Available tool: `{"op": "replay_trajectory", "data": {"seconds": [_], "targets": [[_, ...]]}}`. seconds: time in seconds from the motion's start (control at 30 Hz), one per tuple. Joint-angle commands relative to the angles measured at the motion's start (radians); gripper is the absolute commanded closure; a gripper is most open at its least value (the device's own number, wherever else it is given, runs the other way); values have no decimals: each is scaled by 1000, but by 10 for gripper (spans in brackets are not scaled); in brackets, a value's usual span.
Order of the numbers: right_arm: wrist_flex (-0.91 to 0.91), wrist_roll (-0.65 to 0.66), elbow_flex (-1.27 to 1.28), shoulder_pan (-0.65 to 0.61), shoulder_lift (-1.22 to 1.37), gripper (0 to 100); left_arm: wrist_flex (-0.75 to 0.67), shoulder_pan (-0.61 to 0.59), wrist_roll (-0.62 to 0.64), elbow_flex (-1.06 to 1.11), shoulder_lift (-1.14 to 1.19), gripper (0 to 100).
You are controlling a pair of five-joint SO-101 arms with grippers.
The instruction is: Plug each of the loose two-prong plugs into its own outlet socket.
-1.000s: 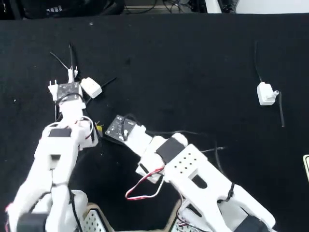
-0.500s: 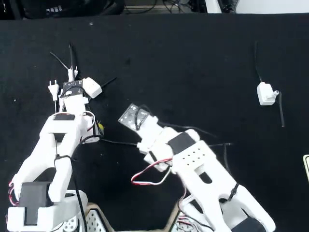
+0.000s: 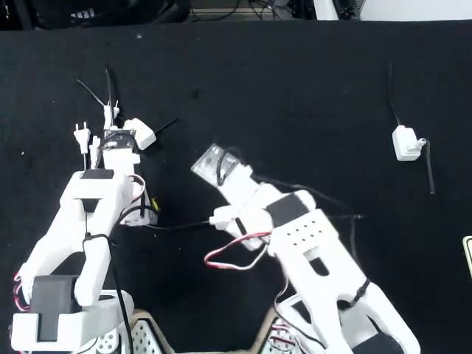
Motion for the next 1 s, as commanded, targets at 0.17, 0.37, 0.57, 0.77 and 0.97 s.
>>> {"op": "replay_trajectory", "data": {"seconds": [0.17, 0.37, 0.57, 0.77, 0.97], "targets": [[247, 8, -239, 29, 4, 988, 75, 87, -52, -45, -11, 777], [339, -2, -311, 29, 48, 988, 89, 85, -51, -56, -35, 777], [423, -120, -443, 34, 257, 988, 75, 79, -49, 8, -212, 777], [598, -235, -674, 34, 472, 988, -212, 51, -46, 255, -400, 777], [647, -305, -786, 34, 591, 988, -236, 51, 61, 337, -540, 777]]}}
